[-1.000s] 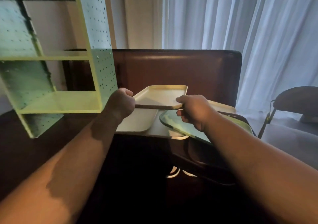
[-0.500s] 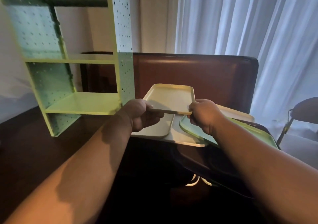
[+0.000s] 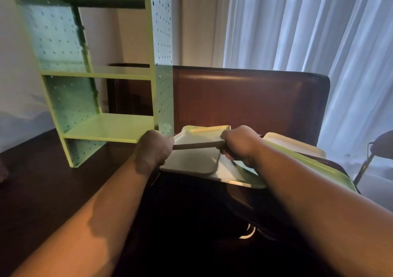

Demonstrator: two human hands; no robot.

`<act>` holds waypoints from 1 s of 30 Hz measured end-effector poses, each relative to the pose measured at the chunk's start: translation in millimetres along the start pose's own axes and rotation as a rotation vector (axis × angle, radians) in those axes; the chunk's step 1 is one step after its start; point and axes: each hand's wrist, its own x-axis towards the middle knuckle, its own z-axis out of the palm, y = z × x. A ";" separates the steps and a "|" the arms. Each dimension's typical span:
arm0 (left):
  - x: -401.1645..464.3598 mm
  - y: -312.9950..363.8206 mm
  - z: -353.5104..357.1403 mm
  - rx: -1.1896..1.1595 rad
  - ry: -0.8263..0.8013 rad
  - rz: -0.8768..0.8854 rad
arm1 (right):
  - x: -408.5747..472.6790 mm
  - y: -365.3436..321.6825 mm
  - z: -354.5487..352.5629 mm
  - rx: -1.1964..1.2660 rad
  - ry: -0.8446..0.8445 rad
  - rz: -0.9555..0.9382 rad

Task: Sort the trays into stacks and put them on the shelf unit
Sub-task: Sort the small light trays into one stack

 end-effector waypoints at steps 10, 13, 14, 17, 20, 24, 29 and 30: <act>-12.7 -36.6 5.1 0.058 -0.109 -0.030 | -9.2 -8.6 30.7 -0.554 -0.190 -0.061; -12.1 -43.2 11.3 0.021 -0.129 -0.088 | -22.6 -17.9 39.3 -0.647 -0.231 -0.045; -11.9 -45.4 12.2 0.003 -0.134 -0.113 | -28.3 -23.1 43.0 -0.728 -0.275 -0.040; -6.3 -52.9 14.0 -0.094 -0.128 -0.180 | -38.2 -27.3 54.0 -1.147 -0.442 -0.029; -1.1 -57.3 15.5 -0.213 -0.129 -0.235 | -51.9 -25.5 57.5 -1.605 -0.524 -0.201; 2.1 -58.9 15.7 -0.397 -0.182 -0.347 | -53.2 -28.9 63.0 -1.136 -0.411 0.149; -2.3 -53.3 14.7 -0.488 -0.229 -0.389 | -57.0 -3.0 58.7 -0.779 -0.237 -0.017; -3.5 -52.0 14.0 -0.506 -0.232 -0.398 | -58.3 4.3 55.9 -0.920 -0.128 -0.157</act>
